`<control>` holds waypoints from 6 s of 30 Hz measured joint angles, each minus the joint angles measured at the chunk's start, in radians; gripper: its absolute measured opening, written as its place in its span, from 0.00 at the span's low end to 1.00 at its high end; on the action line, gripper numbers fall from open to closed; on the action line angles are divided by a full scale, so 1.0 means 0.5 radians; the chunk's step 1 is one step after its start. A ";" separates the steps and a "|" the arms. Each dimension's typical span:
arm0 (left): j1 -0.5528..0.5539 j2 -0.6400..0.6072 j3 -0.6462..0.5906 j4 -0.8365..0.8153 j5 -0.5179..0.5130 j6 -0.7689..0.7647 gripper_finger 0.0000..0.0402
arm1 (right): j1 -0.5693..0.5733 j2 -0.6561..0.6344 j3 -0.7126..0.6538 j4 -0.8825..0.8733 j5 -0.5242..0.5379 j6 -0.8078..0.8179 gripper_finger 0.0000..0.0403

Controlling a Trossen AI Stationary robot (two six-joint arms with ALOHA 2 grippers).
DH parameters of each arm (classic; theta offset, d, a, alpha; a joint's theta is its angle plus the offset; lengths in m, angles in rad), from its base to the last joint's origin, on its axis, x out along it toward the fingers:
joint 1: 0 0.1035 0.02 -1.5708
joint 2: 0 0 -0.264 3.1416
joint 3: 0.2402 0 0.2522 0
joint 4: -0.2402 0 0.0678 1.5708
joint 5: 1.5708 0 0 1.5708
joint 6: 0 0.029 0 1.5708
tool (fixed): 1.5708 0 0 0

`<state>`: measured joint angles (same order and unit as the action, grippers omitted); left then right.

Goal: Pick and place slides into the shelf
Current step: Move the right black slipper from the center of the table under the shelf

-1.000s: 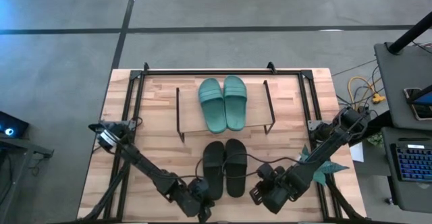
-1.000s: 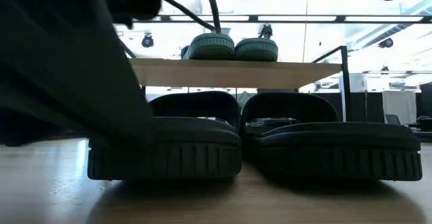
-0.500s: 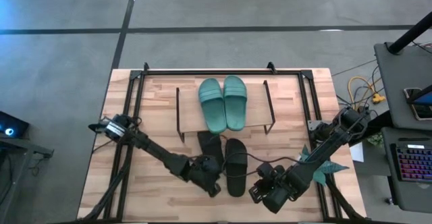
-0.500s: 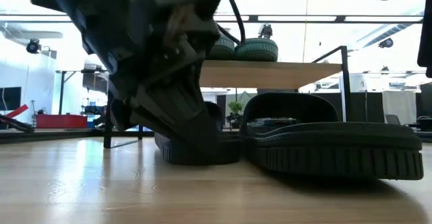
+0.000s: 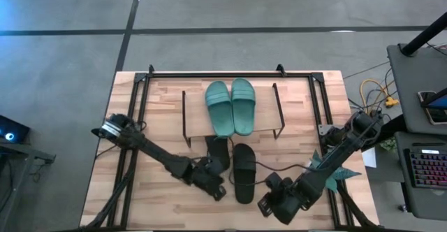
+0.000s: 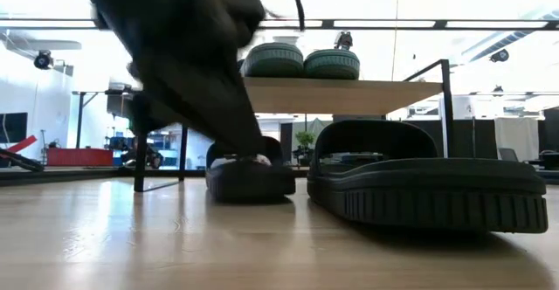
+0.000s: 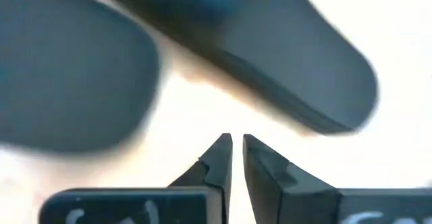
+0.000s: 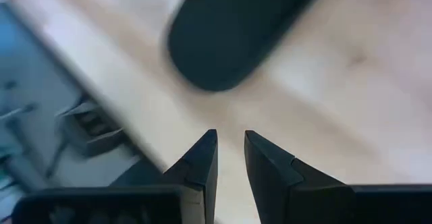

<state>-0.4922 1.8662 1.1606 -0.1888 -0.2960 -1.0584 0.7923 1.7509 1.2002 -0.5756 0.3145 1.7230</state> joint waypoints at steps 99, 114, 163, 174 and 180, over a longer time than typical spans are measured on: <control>0.091 0.028 -0.008 -0.428 -0.356 -0.427 0.05 | -0.263 0.136 0.045 -0.212 0.354 -0.552 0.02; 0.090 0.013 -0.003 -0.592 -0.361 -0.490 0.05 | -0.259 0.136 0.045 -0.186 0.369 -0.476 0.02; 0.079 0.006 -0.002 -0.476 -0.245 -0.274 0.05 | -0.697 0.262 -0.126 0.389 0.157 -1.091 0.02; 0.078 0.005 0.001 -0.470 -0.164 -0.163 0.05 | -0.695 0.261 -0.232 0.481 0.120 -1.022 0.02; 0.078 0.005 0.001 -0.468 -0.158 -0.160 0.05 | -0.706 0.261 -0.233 0.512 0.110 -1.038 0.02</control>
<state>-0.4530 1.8687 1.1610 -0.4229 -0.3748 -1.1385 0.4393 1.8812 1.0836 -0.3198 0.3697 1.2040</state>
